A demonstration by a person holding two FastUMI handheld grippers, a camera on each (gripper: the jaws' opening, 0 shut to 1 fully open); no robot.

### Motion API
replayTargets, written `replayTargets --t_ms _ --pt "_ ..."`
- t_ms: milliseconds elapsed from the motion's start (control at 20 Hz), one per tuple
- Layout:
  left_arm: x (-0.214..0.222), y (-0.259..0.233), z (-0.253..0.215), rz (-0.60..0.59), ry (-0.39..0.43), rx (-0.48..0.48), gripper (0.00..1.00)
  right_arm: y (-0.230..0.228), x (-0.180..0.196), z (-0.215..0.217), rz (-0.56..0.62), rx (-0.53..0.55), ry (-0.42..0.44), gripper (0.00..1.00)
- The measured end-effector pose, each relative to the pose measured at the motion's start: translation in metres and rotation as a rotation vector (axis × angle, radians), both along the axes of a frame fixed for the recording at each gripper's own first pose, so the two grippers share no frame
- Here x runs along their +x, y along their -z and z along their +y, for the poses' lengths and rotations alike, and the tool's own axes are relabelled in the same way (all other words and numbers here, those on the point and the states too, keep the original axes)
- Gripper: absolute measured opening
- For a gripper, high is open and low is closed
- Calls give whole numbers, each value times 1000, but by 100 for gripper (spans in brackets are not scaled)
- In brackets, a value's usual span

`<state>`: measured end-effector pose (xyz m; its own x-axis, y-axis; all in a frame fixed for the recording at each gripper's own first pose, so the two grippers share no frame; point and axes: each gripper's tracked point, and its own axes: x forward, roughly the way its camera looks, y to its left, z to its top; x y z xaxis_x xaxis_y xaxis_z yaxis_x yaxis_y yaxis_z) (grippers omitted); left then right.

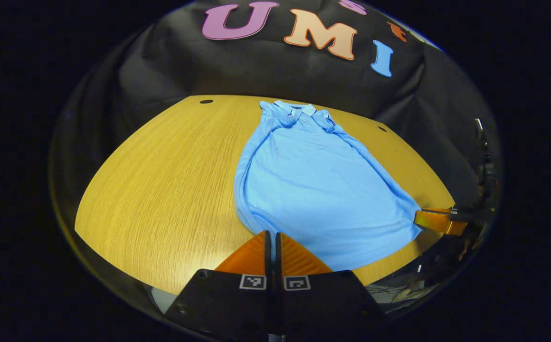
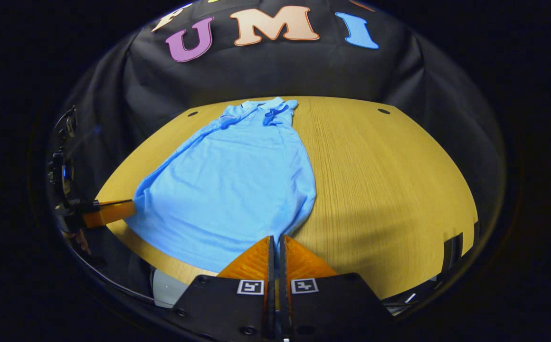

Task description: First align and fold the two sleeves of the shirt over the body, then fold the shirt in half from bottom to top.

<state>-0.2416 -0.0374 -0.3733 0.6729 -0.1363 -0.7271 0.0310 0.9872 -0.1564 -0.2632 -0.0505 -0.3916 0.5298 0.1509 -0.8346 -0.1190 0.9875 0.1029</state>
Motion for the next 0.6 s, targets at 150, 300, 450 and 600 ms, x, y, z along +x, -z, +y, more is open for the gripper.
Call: replayTargets --t_ms 150,300,450,600 --pt "23 -26 -2 -43 -9 -23 0 -25 29 0 -55 24 -3 6" --pt "55 -52 -1 -96 -24 -29 0 -46 59 3 -104 54 0 6" --pt "85 -72 -5 -134 -38 -55 0 -64 97 3 -168 43 -18 6" --pt "113 -83 -2 -150 -59 -61 0 -77 130 11 -212 58 -37 6"
